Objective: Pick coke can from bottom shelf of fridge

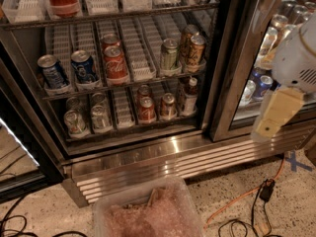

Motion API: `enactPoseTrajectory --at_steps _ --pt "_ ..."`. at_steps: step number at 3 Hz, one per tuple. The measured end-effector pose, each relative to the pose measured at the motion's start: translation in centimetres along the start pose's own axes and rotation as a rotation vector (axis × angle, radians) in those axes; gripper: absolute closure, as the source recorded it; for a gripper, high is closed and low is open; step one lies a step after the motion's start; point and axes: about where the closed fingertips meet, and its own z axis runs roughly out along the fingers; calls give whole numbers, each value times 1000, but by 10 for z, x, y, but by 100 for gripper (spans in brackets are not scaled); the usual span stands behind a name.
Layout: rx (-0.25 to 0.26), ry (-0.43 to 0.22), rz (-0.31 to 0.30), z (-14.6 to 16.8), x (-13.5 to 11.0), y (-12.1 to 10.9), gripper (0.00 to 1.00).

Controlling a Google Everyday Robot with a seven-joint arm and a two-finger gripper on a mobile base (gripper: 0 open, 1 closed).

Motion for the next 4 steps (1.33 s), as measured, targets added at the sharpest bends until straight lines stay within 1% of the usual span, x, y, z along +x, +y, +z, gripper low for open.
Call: enactPoseTrajectory --at_steps 1,2,3,4 --pt "-20 -54 76 60 -3 2 0" --pt "-35 -104 130 123 -8 8 0" --pt "-42 -94 150 172 -15 10 0" --pt "-42 -94 150 172 -15 10 0"
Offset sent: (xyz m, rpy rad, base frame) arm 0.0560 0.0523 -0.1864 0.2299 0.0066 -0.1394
